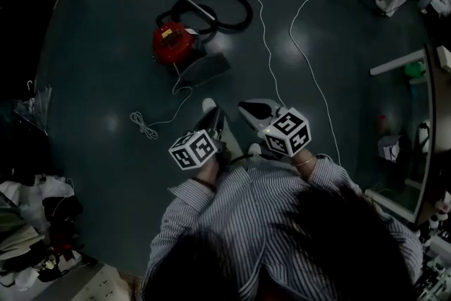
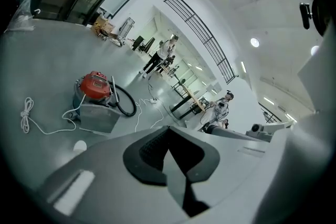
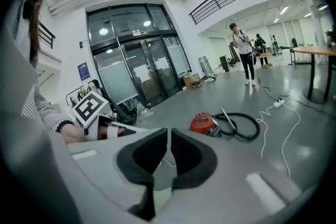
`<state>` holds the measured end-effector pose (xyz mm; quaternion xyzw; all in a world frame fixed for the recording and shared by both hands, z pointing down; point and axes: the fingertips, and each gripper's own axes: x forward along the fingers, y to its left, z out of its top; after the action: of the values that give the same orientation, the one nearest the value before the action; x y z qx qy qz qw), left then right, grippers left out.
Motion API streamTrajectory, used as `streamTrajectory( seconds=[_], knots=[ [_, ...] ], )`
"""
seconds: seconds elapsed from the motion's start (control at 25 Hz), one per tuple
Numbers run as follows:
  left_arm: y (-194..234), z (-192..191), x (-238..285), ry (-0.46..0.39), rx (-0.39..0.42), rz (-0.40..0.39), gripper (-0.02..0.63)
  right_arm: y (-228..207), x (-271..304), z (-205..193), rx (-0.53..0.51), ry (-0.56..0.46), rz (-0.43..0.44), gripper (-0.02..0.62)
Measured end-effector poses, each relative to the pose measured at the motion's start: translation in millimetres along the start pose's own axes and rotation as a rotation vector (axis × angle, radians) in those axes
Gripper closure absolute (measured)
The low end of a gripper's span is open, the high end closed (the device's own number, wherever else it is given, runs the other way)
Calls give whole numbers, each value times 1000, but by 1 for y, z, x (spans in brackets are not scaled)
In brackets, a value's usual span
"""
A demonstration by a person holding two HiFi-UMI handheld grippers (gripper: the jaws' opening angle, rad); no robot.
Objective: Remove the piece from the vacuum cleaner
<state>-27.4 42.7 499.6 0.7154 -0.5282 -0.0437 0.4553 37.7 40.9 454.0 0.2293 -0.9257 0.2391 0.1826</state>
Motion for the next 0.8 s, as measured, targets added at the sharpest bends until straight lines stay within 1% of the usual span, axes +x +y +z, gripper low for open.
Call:
streamTrajectory(
  seconds=[0.12,0.32,0.48,0.68,0.8],
  knots=[
    [27,22,19,6,-20,8,602,-21,34,11,14,29,-13,578],
    [76,88,57,34,-22,-8,600,-55,109,55,35,20,-11,577],
    [114,133,84,74,-11,-6,574,-78,164,80,48,47,-11,574],
    [156,168,114,135,-15,-5,555,-103,219,98,62,70,-36,569],
    [171,175,128,162,-22,1,538,-115,240,97,63,118,-40,557]
  ],
)
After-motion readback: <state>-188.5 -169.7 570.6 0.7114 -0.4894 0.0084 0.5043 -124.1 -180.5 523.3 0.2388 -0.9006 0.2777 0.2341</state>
